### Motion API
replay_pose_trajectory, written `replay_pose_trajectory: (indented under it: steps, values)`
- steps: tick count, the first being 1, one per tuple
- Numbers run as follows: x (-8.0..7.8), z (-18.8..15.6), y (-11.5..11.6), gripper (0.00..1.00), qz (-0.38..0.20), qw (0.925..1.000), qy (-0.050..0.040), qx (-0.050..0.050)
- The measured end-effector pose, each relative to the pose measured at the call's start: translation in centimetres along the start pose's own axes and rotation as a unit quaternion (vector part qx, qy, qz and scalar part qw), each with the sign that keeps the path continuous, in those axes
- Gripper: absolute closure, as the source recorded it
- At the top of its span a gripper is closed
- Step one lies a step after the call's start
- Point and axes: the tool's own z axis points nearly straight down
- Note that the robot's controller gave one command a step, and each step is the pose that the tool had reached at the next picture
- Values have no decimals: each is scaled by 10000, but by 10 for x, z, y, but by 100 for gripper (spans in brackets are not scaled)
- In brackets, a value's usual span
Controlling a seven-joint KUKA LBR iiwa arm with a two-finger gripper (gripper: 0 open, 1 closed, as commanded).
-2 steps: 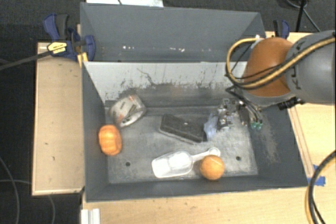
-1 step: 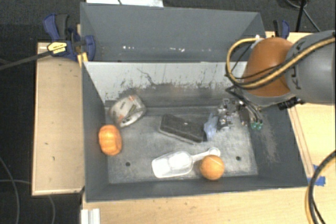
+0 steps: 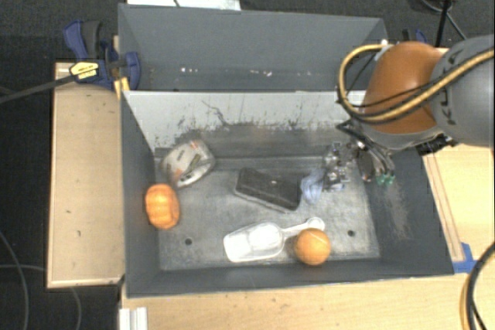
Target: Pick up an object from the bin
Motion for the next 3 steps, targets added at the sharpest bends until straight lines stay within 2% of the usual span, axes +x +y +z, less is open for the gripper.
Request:
replay_pose_trajectory:
  steps: [1,2,3]
  values:
    - [-1,-54,4,100,-5,10000,-56,1]
    - [6,-101,4,100,-12,10000,-3,-2]
    - [1,-146,24,100,-116,9999,-46,3]
